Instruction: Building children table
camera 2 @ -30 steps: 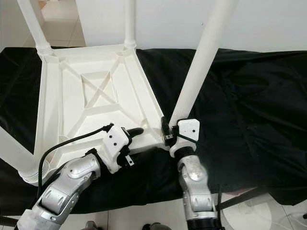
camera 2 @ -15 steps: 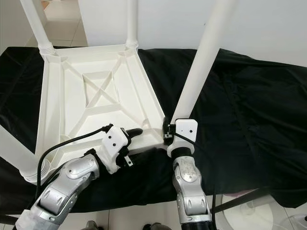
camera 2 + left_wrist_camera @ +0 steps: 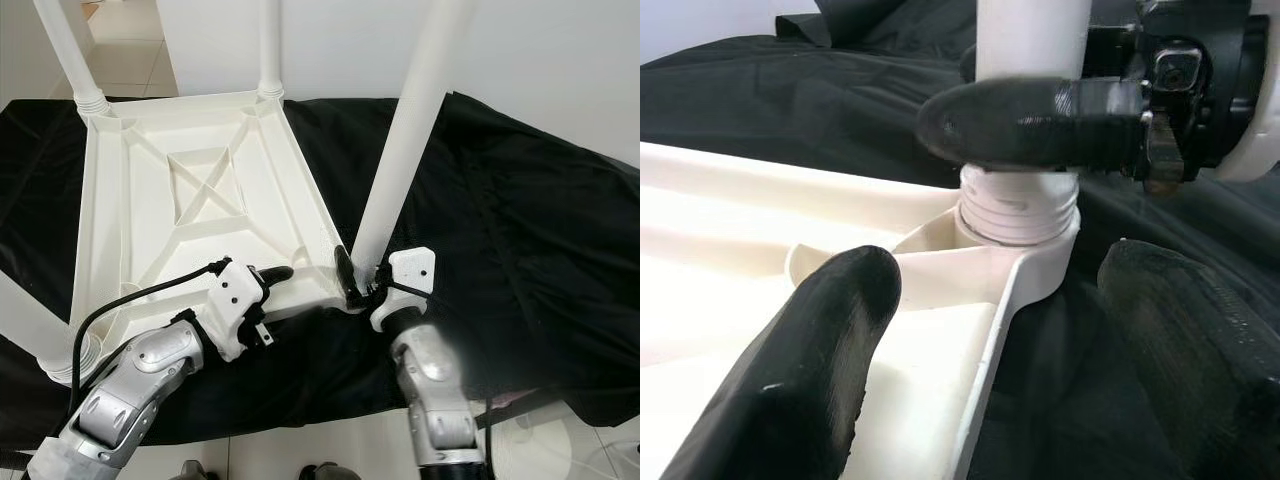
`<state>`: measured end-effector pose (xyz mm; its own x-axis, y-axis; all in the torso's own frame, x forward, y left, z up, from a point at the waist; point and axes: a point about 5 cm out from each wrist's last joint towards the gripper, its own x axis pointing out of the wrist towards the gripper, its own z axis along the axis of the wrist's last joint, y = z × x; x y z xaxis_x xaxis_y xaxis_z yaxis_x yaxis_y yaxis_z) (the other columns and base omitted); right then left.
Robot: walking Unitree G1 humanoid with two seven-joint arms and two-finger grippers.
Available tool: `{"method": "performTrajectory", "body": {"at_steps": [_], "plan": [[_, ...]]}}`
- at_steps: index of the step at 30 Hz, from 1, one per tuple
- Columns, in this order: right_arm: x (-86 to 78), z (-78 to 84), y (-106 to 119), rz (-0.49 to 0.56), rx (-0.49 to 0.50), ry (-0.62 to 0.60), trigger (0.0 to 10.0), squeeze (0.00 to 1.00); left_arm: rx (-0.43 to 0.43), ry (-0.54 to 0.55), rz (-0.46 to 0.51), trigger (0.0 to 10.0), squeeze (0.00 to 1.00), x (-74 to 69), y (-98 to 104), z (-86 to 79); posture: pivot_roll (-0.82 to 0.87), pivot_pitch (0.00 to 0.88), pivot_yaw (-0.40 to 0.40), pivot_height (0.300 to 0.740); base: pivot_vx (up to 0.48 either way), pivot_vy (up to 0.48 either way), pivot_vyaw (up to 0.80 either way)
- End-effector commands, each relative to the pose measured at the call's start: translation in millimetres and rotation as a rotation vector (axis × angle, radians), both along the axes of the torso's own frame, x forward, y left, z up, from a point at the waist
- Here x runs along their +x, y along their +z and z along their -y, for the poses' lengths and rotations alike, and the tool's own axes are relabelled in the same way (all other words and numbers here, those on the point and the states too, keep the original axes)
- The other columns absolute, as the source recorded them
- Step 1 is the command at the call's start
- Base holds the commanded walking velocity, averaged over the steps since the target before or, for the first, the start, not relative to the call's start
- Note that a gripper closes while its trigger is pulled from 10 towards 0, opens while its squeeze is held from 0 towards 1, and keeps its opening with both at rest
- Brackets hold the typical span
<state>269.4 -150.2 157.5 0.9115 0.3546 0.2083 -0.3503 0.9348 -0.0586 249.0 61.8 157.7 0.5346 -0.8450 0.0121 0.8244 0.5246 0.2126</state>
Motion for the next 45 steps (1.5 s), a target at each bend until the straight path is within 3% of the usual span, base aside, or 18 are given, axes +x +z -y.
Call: {"method": "performTrajectory", "body": {"at_steps": [1,5,13,14,15,16,26,27,28,29,33,36,39,45], "plan": [[0.3,-0.1,-2.0,-0.004,-0.006,0.031,10.0,0.0,0.008,-0.033,-0.01,10.0,0.0,-3.2,-0.7,0.0,-0.05,0.132,-0.031,0.74,0.0,0.0,0.0],[8.1,5.8,-5.6,-0.031,-0.094,0.184,10.0,0.0,0.017,-0.047,-0.014,10.0,0.0,-3.7,-0.3,-3.2,-0.05,0.127,-0.028,0.74,0.0,0.0,0.0],[24.4,8.4,-5.5,-0.033,-0.181,0.277,9.7,0.0,0.024,-0.051,-0.008,10.0,0.0,-2.3,0.1,-3.0,-0.04,0.122,-0.025,0.74,0.0,0.0,0.0],[28.9,8.0,-5.4,-0.032,-0.194,0.285,2.8,0.0,0.023,-0.051,-0.006,10.0,0.0,-1.7,0.5,-2.5,-0.04,0.116,-0.025,0.74,0.0,0.0,0.0],[32.1,8.0,-5.3,-0.032,-0.203,0.294,2.8,0.0,0.023,-0.05,-0.004,10.0,0.0,-1.2,0.9,-2.1,-0.04,0.116,-0.025,0.74,0.0,0.0,0.0],[35.2,7.8,-5.4,-0.034,-0.206,0.301,0.0,0.0,0.022,-0.049,-0.003,10.0,0.0,-0.8,1.2,-1.7,-0.04,0.116,-0.028,0.74,0.0,0.0,0.0],[36.6,11.0,-10.3,-0.05,-0.188,0.342,0.0,0.0,0.019,-0.037,-0.005,10.0,0.0,-2.5,0.8,-2.1,-0.03,0.119,-0.039,0.74,0.0,0.0,0.0],[35.8,12.8,-11.8,-0.053,-0.176,0.334,4.6,0.0,0.018,-0.037,-0.006,10.0,0.0,-3.3,0.4,-1.8,-0.03,0.122,-0.039,0.74,0.0,0.0,0.0],[35.4,14.5,-12.6,-0.055,-0.167,0.32,4.6,0.0,0.018,-0.038,-0.007,10.0,0.0,-3.8,0.0,-1.5,-0.03,0.122,-0.039,0.74,0.0,0.0,0.0],[34.9,16.0,-12.5,-0.061,-0.141,0.3,10.0,0.0,0.018,-0.039,-0.008,10.0,0.0,-4.1,-0.4,-1.2,-0.03,0.122,-0.038,0.74,0.0,0.0,0.0],[34.5,17.7,-10.6,-0.064,-0.102,0.26,10.0,0.0,0.019,-0.041,-0.009,10.0,0.0,-4.3,-0.8,-0.8,-0.04,0.123,-0.037,0.74,0.0,0.0,0.0],[35.5,19.0,-11.4,-0.081,-0.099,0.112,10.0,0.0,0.019,-0.046,-0.009,10.0,0.0,-3.7,-0.9,0.2,-0.05,0.125,-0.036,0.74,0.0,0.0,0.0],[34.2,17.2,-11.1,-0.08,-0.087,0.055,10.0,0.0,0.018,-0.048,-0.01,10.0,0.0,-3.8,-0.9,0.6,-0.05,0.126,-0.035,0.74,0.0,0.0,0.0],[24.7,2.4,-11.9,-0.095,-0.002,-0.126,10.0,0.0,0.018,-0.052,-0.015,10.0,0.0,-5.1,-2.2,1.3,-0.05,0.125,-0.041,0.74,0.0,0.0,0.0]]}}
